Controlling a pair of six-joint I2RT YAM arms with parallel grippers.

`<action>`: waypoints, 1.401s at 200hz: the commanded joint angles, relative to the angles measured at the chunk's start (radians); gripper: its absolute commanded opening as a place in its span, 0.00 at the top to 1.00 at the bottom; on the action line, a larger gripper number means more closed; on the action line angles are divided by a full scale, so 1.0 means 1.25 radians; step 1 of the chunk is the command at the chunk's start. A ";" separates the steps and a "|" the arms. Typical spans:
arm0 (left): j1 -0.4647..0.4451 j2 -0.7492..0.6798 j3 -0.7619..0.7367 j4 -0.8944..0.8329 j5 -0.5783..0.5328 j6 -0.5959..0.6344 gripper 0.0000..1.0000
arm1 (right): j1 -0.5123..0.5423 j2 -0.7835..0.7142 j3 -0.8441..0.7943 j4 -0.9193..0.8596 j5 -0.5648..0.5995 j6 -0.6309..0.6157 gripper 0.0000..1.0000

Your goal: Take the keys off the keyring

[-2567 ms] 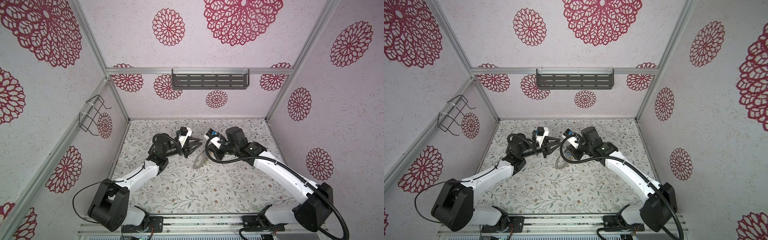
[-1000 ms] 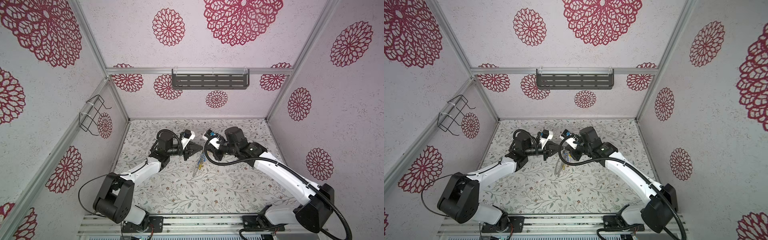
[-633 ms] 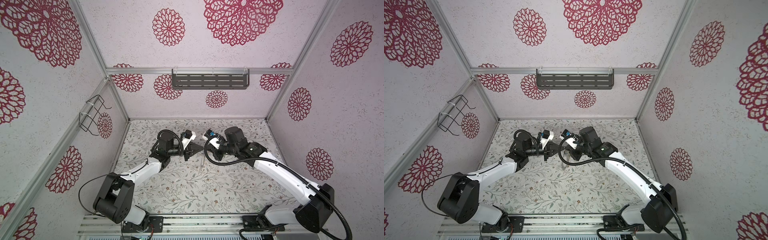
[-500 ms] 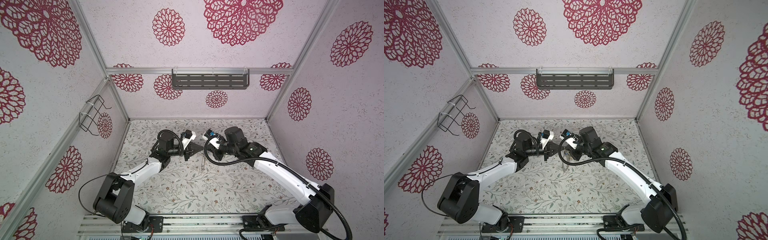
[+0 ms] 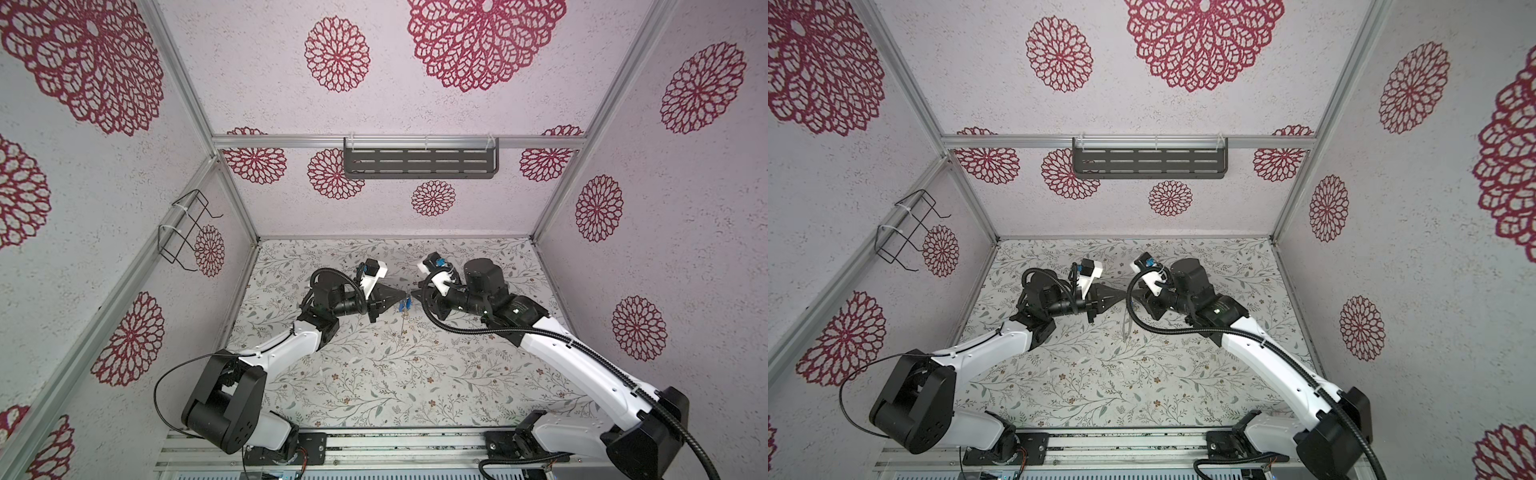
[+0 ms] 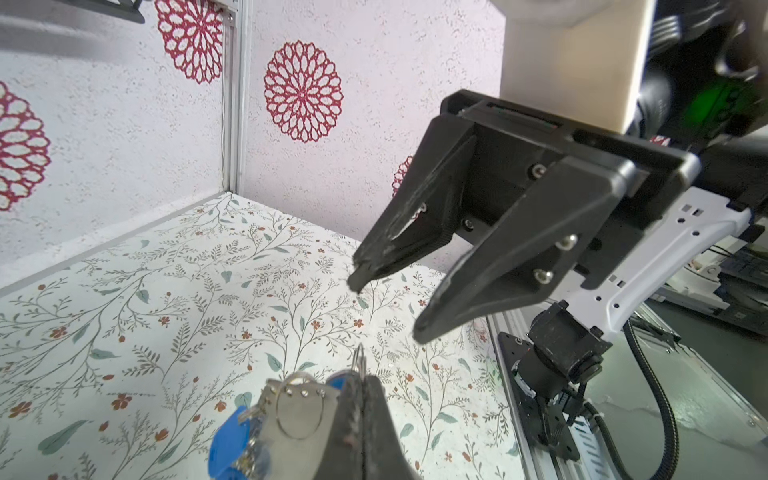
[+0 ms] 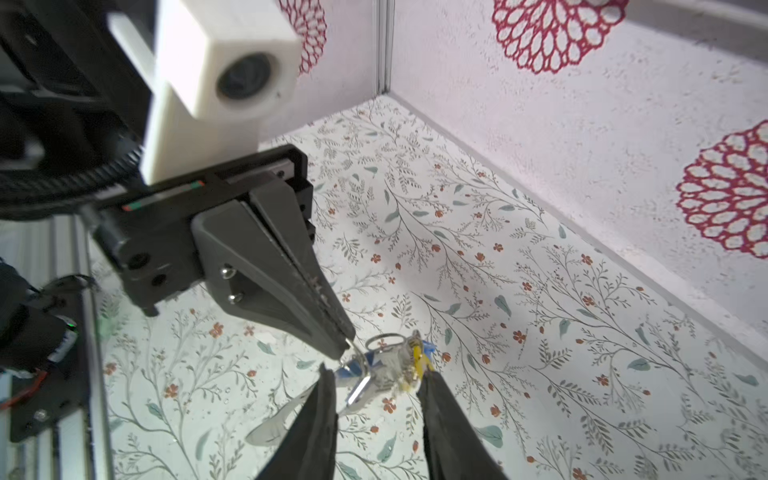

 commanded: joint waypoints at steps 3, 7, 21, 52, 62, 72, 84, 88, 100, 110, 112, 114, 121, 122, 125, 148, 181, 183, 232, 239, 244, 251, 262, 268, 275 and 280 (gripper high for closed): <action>0.007 -0.016 0.027 0.067 0.018 -0.089 1.00 | -0.074 -0.039 -0.043 0.158 -0.156 0.164 0.63; 0.007 -0.013 0.029 0.070 0.020 -0.098 1.00 | -0.082 -0.040 -0.053 0.175 -0.181 0.181 0.63; 0.010 -0.008 0.037 0.073 0.029 -0.118 1.00 | -0.100 -0.034 -0.078 0.222 -0.245 0.224 0.67; 0.012 0.000 0.042 0.080 0.033 -0.142 1.00 | -0.102 -0.005 -0.094 0.269 -0.326 0.272 0.73; 0.012 0.000 0.042 0.087 0.034 -0.150 1.00 | -0.101 0.006 -0.097 0.280 -0.338 0.281 0.73; 0.012 0.003 0.042 0.095 0.037 -0.156 1.00 | -0.102 0.012 -0.096 0.284 -0.346 0.285 0.74; 0.012 0.003 0.043 0.098 0.037 -0.162 1.00 | -0.101 0.018 -0.097 0.293 -0.357 0.292 0.78; 0.012 0.004 0.044 0.098 0.037 -0.164 1.00 | -0.102 0.021 -0.097 0.299 -0.359 0.296 0.79; 0.012 0.006 0.045 0.098 0.037 -0.165 1.00 | -0.100 0.027 -0.097 0.309 -0.370 0.301 0.81; 0.012 0.009 0.046 0.098 0.038 -0.166 1.00 | -0.100 0.032 -0.094 0.308 -0.374 0.299 0.83; 0.012 0.010 0.046 0.098 0.039 -0.167 1.00 | -0.100 0.034 -0.093 0.308 -0.374 0.299 0.83; 0.012 0.010 0.046 0.099 0.039 -0.168 1.00 | -0.100 0.034 -0.092 0.307 -0.374 0.298 0.83; 0.012 0.012 0.047 0.100 0.040 -0.170 1.00 | -0.100 0.039 -0.089 0.302 -0.375 0.295 0.83; 0.012 0.012 0.047 0.100 0.041 -0.170 1.00 | -0.100 0.039 -0.088 0.301 -0.375 0.294 0.83; 0.012 0.012 0.047 0.101 0.040 -0.171 1.00 | -0.100 0.040 -0.086 0.300 -0.375 0.293 0.83; 0.013 0.011 0.046 0.110 0.043 -0.175 1.00 | -0.100 0.048 -0.073 0.287 -0.369 0.279 0.82; 0.014 0.006 0.045 0.112 0.045 -0.172 1.00 | -0.100 0.046 -0.056 0.251 -0.351 0.248 0.75; 0.014 0.006 0.045 0.112 0.045 -0.172 1.00 | -0.100 0.044 -0.055 0.248 -0.350 0.245 0.74; 0.014 0.011 0.043 0.112 0.047 -0.172 1.00 | -0.101 0.018 -0.048 0.185 -0.298 0.191 0.76; 0.014 0.012 0.045 0.114 0.049 -0.175 1.00 | -0.101 0.017 -0.046 0.178 -0.294 0.183 0.76; 0.014 0.012 0.046 0.115 0.050 -0.178 1.00 | -0.101 0.018 -0.045 0.176 -0.290 0.180 0.76; 0.013 0.012 0.047 0.116 0.050 -0.178 1.00 | -0.101 0.019 -0.041 0.172 -0.288 0.176 0.76; 0.014 0.011 0.047 0.118 0.053 -0.180 1.00 | -0.102 0.019 -0.036 0.171 -0.289 0.175 0.76; 0.014 0.011 0.048 0.117 0.052 -0.182 1.00 | -0.101 0.021 -0.033 0.171 -0.289 0.174 0.76; 0.014 0.011 0.048 0.118 0.052 -0.184 1.00 | -0.101 0.023 -0.030 0.174 -0.289 0.173 0.76; 0.014 0.010 0.049 0.119 0.054 -0.185 1.00 | -0.101 0.025 -0.028 0.177 -0.291 0.173 0.75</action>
